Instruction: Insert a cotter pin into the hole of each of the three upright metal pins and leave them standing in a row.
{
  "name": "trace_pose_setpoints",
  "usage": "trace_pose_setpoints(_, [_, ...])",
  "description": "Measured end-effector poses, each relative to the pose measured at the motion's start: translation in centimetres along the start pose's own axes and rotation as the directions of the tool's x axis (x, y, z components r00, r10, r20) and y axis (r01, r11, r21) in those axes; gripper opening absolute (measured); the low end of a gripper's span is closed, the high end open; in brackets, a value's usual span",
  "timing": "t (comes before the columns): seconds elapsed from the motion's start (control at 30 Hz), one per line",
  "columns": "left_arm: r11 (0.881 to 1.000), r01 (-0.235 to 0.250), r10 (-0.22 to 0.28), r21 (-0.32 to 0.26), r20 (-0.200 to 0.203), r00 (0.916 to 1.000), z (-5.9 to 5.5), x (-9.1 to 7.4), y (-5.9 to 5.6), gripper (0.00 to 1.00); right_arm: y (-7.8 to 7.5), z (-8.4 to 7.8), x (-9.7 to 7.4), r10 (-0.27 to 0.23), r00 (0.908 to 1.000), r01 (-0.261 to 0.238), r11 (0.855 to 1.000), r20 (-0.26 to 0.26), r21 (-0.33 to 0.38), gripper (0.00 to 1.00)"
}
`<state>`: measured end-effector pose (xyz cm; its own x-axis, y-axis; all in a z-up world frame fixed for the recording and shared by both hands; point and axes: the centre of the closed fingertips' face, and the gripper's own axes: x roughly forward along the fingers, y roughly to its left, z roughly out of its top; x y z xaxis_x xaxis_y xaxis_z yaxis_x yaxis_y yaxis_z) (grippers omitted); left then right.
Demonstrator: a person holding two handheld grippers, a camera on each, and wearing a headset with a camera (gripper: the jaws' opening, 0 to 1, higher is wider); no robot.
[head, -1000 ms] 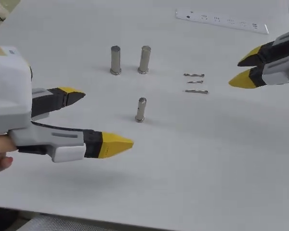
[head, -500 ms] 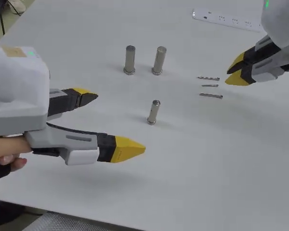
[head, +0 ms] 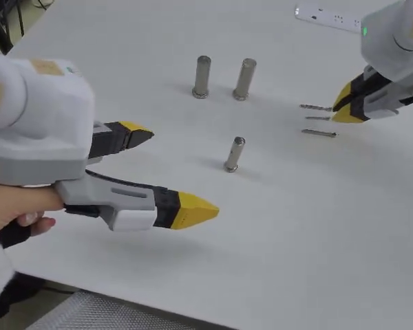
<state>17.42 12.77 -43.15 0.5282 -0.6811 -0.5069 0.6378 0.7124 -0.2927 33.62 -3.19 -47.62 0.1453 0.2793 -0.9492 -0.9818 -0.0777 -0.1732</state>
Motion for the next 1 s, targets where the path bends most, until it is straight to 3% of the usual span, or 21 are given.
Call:
trace_pose_setpoints(0.33, [1.000,0.005,-0.005,-0.009,-0.012,0.9999,-0.4,0.0,0.3,0.84,-0.7,-0.4,1.6,0.034,0.9988,-0.035,0.999,-0.037,-0.022,0.05])
trace_pose_setpoints(0.63, [1.000,0.016,-0.016,-0.012,-0.014,0.9998,-0.6,0.0,0.4,0.84,-1.5,-0.6,2.2,0.056,0.9982,-0.056,0.998,-0.022,0.016,0.02])
trace_pose_setpoints(0.77, [1.000,0.019,-0.019,-0.014,-0.014,0.9997,-0.7,0.1,0.6,0.83,-1.0,-0.6,2.2,0.079,0.9966,-0.078,0.997,-0.022,0.014,0.00])
trace_pose_setpoints(1.0, [0.999,0.041,-0.041,-0.013,-0.015,0.9990,-0.8,0.6,0.5,0.83,-1.6,-0.7,2.6,0.057,0.9981,-0.056,0.998,-0.024,0.032,0.00])
